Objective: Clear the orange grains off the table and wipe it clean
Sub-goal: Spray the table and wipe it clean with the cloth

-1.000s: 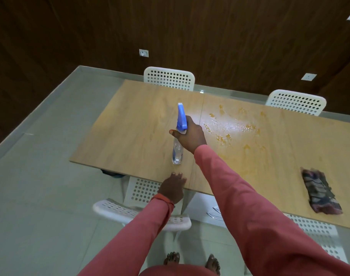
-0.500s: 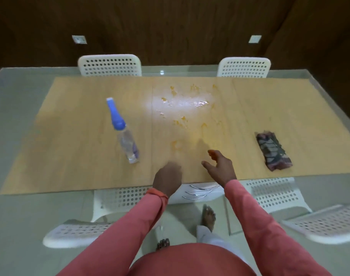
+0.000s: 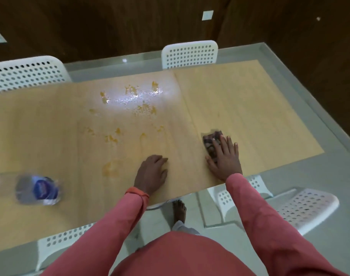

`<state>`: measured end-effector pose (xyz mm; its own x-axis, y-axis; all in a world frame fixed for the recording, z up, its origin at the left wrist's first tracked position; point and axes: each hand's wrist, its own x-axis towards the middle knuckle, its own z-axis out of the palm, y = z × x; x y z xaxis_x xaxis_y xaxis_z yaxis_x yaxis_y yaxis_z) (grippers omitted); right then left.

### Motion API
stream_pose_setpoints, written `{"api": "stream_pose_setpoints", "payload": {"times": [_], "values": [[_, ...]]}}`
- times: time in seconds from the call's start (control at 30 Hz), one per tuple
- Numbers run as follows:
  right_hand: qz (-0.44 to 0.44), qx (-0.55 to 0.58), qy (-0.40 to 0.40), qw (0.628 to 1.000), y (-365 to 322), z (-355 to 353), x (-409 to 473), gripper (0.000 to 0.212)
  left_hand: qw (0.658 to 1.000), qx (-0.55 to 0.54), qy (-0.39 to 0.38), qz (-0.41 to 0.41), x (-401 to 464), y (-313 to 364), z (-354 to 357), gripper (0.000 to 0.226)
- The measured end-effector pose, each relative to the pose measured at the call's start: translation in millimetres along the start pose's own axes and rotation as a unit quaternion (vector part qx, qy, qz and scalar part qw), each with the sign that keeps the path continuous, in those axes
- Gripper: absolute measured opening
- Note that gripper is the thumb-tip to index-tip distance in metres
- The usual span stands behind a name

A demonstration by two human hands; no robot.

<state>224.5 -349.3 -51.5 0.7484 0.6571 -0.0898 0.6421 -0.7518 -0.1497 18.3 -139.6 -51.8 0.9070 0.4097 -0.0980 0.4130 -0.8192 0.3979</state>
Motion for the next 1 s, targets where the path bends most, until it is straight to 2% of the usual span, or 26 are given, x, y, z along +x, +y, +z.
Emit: {"api": "stream_pose_setpoints", "payload": {"times": [0.1, 0.27, 0.47, 0.6, 0.7, 0.83, 1.0], "values": [[-0.031, -0.02, -0.05, 0.998, 24, 7, 15, 0.082, 0.998, 0.044, 0.033, -0.018, 20, 7, 0, 0.027], [-0.105, 0.041, -0.022, 0.993, 24, 20, 22, 0.065, 0.996, 0.024, 0.061, -0.062, 34, 10, -5, 0.026], [-0.2, 0.053, -0.026, 0.978, -33, 30, 44, 0.06, 0.995, 0.008, 0.076, -0.065, 41, 3, -13, 0.026], [-0.23, 0.024, -0.065, 0.971, -78, 30, 77, 0.065, 0.989, 0.011, 0.091, -0.117, 54, -19, -31, 0.029], [-0.228, -0.002, -0.076, 0.971, -99, 30, 106, 0.066, 0.981, -0.008, 0.078, -0.177, 69, -47, -51, 0.046], [-0.203, -0.004, -0.073, 0.976, -118, 28, 140, 0.068, 0.956, -0.063, 0.016, -0.286, 94, -96, -81, 0.091], [-0.134, 0.021, -0.05, 0.99, -132, 26, 157, 0.069, 0.939, -0.06, -0.08, -0.328, 116, -144, -110, 0.133]]}}
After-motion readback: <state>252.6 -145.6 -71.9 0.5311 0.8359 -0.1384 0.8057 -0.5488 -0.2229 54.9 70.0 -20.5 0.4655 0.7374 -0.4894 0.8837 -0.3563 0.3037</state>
